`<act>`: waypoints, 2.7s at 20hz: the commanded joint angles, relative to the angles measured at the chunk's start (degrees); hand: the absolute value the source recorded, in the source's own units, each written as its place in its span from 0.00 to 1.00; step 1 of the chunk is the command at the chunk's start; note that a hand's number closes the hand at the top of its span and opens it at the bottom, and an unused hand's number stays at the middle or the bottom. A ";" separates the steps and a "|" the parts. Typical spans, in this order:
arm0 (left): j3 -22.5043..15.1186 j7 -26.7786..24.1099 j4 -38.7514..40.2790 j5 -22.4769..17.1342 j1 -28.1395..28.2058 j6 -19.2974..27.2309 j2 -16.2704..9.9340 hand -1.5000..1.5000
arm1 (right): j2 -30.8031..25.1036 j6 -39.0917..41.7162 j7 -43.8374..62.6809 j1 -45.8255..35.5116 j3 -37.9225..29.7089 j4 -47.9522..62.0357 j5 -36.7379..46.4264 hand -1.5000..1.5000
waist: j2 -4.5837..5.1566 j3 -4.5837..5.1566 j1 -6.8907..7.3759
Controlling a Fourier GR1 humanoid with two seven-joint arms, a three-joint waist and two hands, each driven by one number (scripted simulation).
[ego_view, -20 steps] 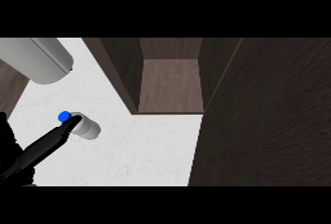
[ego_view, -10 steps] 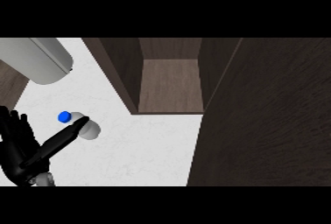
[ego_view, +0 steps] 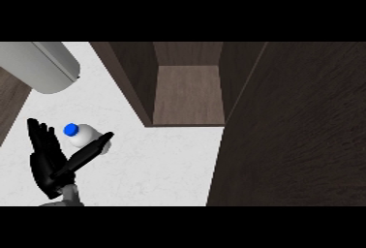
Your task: Pick up the bottled water, place it into the cabinet and close the cabinet
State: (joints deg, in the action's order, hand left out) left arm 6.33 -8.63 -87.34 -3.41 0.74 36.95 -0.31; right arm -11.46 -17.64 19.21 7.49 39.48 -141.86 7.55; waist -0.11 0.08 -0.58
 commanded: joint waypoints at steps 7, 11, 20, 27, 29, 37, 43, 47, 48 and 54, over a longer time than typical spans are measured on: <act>-0.27 -11.13 11.90 -8.50 -2.84 -0.10 0.31 0.00 | -3.55 -1.82 6.07 1.83 1.83 -10.75 7.35 0.00 | -0.09 -0.01 -0.07; 3.90 -19.83 24.60 -12.74 -7.48 -2.37 0.30 0.00 | -3.61 -1.80 -0.27 2.72 1.45 -7.01 3.78 0.00 | 0.07 -0.02 -0.28; 9.54 -27.32 33.75 -15.43 -10.43 -7.36 -1.18 0.00 | -6.39 -1.80 0.84 1.02 -0.85 -7.50 3.11 0.00 | 0.11 -0.03 0.04; 11.35 -37.68 44.70 -20.43 -12.33 -9.86 0.30 0.00 | -1.48 -6.09 4.67 -2.60 7.50 -4.61 11.06 0.00 | 0.02 0.07 -0.22; 10.73 -34.76 42.08 -20.22 -12.21 -11.19 -1.03 0.00 | -6.97 -3.88 5.74 1.20 4.99 -11.72 6.75 0.00 | -0.08 -0.02 -0.28; 13.04 -44.24 50.56 -22.99 -16.13 -17.36 0.24 0.00 | -7.17 -4.25 0.82 1.50 2.04 -7.14 2.88 0.00 | 0.09 -0.04 -0.16; 14.35 -48.22 56.35 -25.76 -16.81 -23.97 -1.95 1.00 | -7.34 -5.04 1.35 0.29 1.57 -6.20 3.17 0.00 | 0.19 0.00 -0.12; 14.19 -49.67 57.14 -26.65 -18.77 -24.19 -1.29 1.00 | -5.83 -5.89 1.65 0.00 3.58 -6.20 4.54 0.00 | 0.17 0.01 -0.11; 12.93 -45.04 52.19 -26.93 -18.09 -22.25 -1.22 1.00 | -5.54 -6.32 2.52 -0.58 3.99 -6.78 6.04 0.00 | 0.01 -0.03 0.19; -0.35 -40.83 53.32 -18.31 -14.90 -37.70 -0.73 1.00 | -7.50 -5.19 -3.00 -1.52 0.77 -1.40 0.52 0.00 | 0.05 -0.03 -0.27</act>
State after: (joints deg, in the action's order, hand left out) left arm 12.48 -51.29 -34.93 -26.00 -14.90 6.67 -1.21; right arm -18.29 -23.46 15.62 6.89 41.42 -141.35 6.69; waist -0.16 0.04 -0.72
